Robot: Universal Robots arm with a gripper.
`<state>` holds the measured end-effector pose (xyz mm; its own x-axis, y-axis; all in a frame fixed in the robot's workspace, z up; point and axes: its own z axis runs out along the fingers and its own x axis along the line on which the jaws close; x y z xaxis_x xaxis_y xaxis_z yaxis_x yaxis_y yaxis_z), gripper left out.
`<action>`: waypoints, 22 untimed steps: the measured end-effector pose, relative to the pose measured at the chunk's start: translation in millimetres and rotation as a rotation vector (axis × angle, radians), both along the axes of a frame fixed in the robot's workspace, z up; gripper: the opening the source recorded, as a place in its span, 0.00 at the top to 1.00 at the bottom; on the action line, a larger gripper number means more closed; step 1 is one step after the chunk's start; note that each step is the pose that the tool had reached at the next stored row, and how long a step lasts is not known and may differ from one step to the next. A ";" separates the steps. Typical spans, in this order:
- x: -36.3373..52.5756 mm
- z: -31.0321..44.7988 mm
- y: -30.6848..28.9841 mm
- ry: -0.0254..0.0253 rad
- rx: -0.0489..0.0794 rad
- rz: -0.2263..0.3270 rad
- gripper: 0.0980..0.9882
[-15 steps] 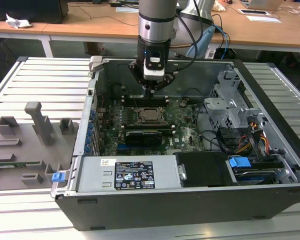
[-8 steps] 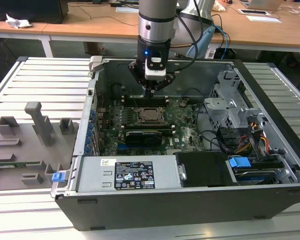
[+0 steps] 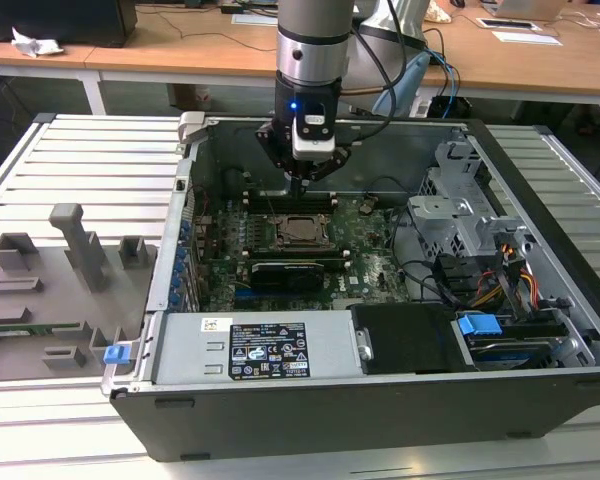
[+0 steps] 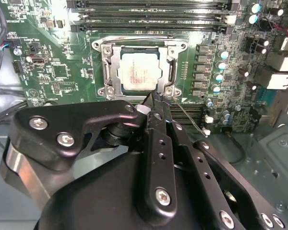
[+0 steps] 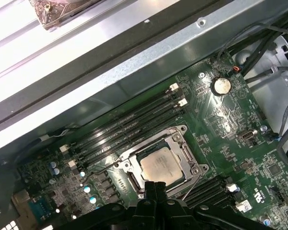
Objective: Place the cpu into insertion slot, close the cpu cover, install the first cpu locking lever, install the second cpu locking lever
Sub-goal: 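Install the first cpu locking lever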
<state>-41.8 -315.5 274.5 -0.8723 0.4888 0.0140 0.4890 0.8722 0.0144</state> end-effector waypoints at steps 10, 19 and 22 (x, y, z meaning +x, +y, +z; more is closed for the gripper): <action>0.0 0.0 0.0 0.0000 0.000 0.037 0.99; 0.0 0.0 0.0 -0.0001 0.000 0.077 0.99; 0.0 0.0 0.0 -0.0001 0.000 0.108 0.99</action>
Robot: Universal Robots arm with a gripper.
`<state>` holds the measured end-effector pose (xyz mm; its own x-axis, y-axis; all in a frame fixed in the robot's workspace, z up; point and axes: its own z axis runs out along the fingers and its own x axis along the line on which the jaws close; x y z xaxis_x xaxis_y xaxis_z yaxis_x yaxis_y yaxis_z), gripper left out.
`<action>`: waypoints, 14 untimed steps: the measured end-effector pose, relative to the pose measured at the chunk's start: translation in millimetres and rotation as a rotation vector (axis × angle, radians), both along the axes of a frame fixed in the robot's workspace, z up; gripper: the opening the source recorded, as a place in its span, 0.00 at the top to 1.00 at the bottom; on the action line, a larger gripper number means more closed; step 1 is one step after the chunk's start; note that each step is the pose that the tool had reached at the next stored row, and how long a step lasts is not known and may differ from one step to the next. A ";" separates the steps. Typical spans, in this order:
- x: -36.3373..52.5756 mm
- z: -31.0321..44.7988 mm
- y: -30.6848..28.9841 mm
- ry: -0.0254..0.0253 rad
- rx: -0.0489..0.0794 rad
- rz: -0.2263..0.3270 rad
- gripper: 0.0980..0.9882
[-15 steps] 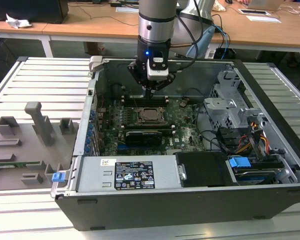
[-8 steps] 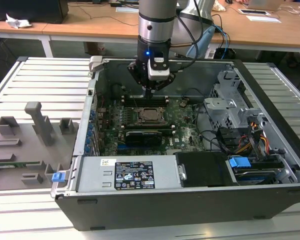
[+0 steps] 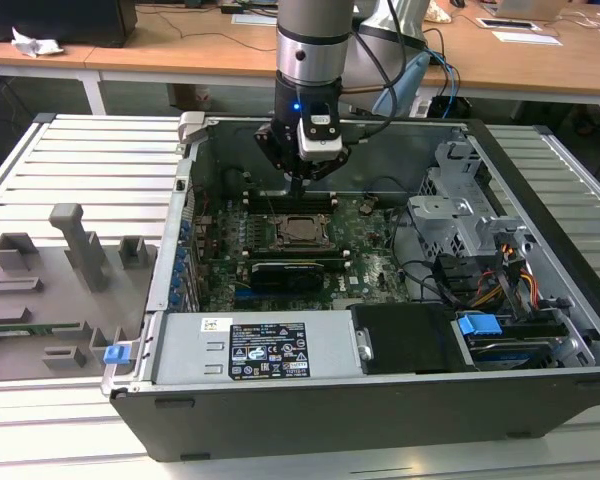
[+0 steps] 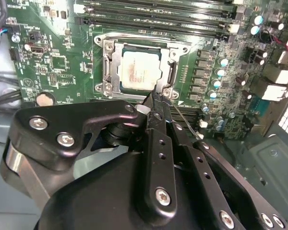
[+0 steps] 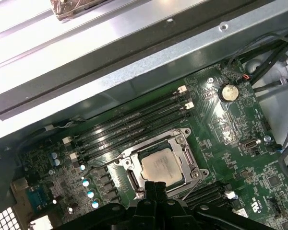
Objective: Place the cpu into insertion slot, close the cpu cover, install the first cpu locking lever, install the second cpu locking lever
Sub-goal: 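Install the first cpu locking lever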
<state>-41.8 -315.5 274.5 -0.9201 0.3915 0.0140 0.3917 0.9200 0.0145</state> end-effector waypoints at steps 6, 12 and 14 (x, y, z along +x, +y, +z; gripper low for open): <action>0.0 0.0 0.0 0.0000 0.000 0.090 0.99; 0.0 -0.1 0.0 0.0001 0.000 0.228 0.99; 0.0 -0.2 0.0 0.0000 0.000 0.275 0.99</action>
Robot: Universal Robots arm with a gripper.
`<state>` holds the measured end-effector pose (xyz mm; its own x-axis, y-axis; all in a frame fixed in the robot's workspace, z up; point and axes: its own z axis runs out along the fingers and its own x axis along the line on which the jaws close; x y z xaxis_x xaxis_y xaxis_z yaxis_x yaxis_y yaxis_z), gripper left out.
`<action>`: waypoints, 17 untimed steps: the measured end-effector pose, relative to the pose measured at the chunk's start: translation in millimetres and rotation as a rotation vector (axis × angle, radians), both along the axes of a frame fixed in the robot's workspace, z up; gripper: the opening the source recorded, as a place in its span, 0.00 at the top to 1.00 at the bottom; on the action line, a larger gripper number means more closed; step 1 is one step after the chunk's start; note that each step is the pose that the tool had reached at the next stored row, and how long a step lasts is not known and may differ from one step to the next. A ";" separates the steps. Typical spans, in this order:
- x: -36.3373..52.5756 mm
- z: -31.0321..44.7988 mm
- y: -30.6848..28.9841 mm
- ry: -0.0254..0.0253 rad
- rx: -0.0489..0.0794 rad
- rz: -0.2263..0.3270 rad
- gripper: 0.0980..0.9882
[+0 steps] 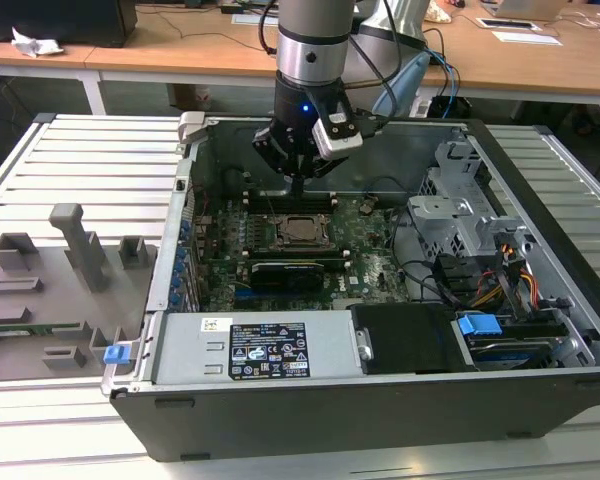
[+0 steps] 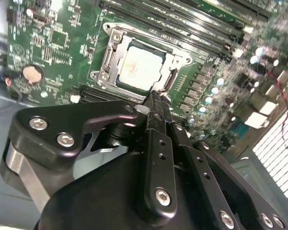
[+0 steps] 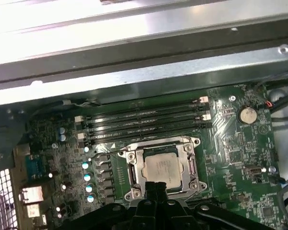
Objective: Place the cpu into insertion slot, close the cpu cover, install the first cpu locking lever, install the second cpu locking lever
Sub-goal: 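Install the first cpu locking lever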
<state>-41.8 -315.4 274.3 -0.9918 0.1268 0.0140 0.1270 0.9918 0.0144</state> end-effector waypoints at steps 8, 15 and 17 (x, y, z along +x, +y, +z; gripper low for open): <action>-9.1 -2.5 0.0 -0.0059 0.001 0.064 0.99; -16.3 -5.5 0.0 -0.0058 0.003 0.148 0.99; -26.7 -5.7 0.0 -0.0058 0.003 0.148 0.99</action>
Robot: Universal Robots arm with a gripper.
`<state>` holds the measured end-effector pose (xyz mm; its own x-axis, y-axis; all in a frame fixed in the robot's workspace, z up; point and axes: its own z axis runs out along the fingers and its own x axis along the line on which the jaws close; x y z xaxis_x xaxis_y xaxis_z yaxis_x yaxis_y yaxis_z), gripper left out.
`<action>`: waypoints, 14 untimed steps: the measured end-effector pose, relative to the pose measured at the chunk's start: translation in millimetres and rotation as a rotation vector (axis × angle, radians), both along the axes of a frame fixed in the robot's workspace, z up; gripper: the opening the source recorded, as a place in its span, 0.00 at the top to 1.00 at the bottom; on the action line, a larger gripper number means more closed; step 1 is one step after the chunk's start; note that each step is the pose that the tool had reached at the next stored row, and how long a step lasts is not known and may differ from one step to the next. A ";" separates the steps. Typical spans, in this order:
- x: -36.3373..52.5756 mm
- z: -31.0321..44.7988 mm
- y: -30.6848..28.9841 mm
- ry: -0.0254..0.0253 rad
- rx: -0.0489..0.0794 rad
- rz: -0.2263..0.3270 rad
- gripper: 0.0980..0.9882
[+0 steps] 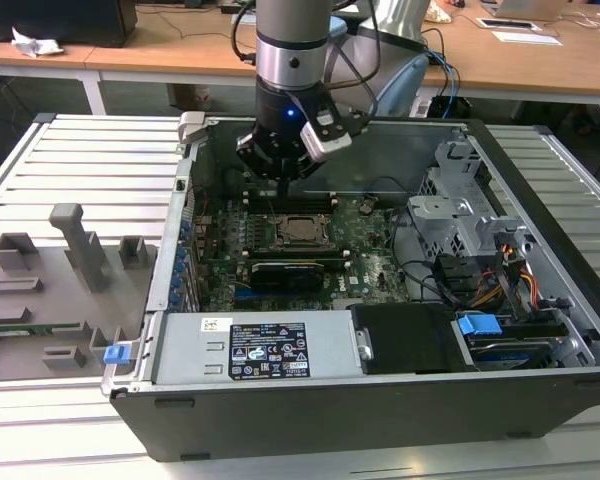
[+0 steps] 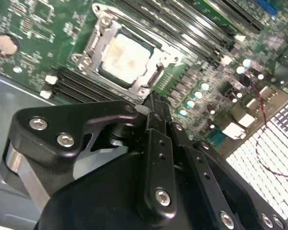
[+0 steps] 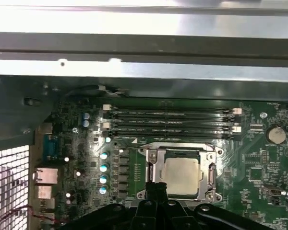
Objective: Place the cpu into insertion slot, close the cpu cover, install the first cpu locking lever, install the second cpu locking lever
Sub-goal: 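Install the first cpu locking lever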
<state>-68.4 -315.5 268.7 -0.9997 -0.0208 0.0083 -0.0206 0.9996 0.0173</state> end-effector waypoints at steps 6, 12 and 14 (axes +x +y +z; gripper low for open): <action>-25.2 -0.8 1.6 -0.0009 0.000 0.000 0.99; -32.7 -2.3 7.3 -0.0007 0.000 0.000 0.99; -34.2 -3.2 11.2 -0.0008 0.000 0.000 0.99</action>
<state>-102.6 -304.3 265.4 -0.9998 -0.0208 0.0075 -0.0207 0.9996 0.0174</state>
